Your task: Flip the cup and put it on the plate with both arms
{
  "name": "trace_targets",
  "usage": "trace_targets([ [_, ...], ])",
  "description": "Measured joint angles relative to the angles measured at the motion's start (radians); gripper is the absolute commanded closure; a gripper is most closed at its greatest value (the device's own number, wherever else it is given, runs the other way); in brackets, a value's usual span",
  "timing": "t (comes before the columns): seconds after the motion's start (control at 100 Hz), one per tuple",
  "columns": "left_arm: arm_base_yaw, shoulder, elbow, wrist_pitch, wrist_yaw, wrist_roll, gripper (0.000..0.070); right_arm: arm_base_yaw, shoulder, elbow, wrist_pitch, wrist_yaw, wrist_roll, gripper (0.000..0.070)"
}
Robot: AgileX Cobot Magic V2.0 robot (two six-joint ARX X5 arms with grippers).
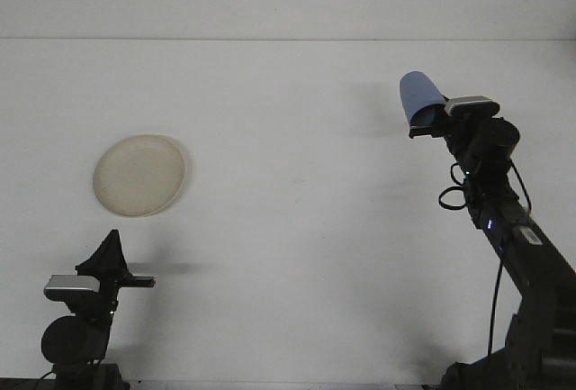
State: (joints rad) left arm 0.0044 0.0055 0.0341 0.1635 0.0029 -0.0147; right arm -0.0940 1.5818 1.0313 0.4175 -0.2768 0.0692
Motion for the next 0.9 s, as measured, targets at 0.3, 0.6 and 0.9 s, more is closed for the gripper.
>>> trace_targets([
  [0.3,0.000,0.000,0.000,0.000,0.000,0.000,0.0685,0.049,-0.280,0.043,-0.480,-0.237,0.104,0.0700],
  [0.6,0.000,0.000,0.000,0.008,0.000,-0.026,0.0685,0.314,-0.273,0.232,-1.109,-0.184,-0.050,0.0700],
  [0.9,0.000,0.000,0.000,0.009,0.000,-0.132,0.0685,0.664,-0.106,0.425,-1.454,0.056,-0.167,0.0700],
])
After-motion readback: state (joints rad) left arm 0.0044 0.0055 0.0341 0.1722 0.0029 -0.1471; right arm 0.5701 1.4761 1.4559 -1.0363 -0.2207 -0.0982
